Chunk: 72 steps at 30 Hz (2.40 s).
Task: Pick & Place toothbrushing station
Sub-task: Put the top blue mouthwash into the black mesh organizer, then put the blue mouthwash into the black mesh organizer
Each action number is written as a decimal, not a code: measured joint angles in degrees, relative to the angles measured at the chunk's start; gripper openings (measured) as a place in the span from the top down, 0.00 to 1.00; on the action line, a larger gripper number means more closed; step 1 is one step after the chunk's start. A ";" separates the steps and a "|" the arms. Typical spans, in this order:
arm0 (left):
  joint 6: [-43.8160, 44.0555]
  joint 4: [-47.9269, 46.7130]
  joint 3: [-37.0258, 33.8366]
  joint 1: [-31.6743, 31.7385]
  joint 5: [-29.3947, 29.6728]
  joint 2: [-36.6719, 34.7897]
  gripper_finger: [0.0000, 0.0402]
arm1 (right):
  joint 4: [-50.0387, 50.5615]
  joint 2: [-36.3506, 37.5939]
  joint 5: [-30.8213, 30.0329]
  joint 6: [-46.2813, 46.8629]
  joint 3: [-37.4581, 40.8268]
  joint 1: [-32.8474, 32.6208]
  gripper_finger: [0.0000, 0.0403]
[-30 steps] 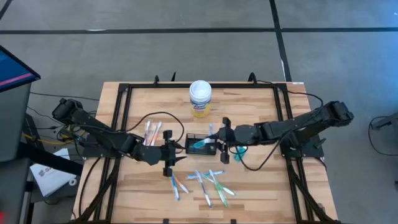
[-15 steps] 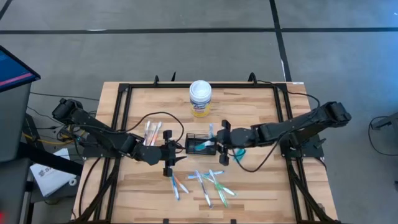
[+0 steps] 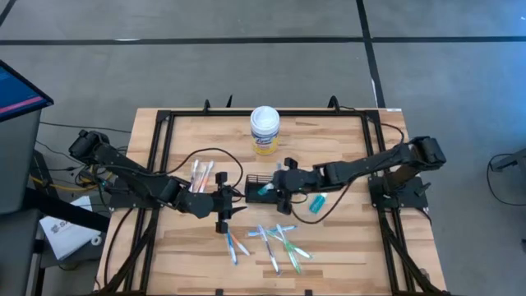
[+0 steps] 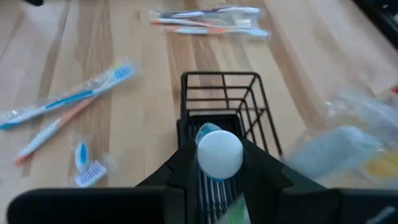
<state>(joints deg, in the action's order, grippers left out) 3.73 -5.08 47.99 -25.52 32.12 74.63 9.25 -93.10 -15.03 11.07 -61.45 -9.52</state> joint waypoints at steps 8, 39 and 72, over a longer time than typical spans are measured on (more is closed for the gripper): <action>0.22 -0.02 0.00 0.00 -0.94 0.00 0.64 | 2.67 -4.96 1.84 -0.50 -4.18 0.04 0.80; 0.22 0.00 0.00 -0.02 -1.09 0.00 0.64 | 3.57 -6.60 3.36 1.74 -4.46 -0.17 0.68; 0.38 0.00 0.00 -0.02 -1.11 0.02 0.64 | 9.28 -3.16 3.01 1.20 -4.38 -5.71 0.80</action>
<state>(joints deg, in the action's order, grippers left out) 4.11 -5.08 47.99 -25.54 31.00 74.65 18.53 -96.26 -12.02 12.27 -65.83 -15.23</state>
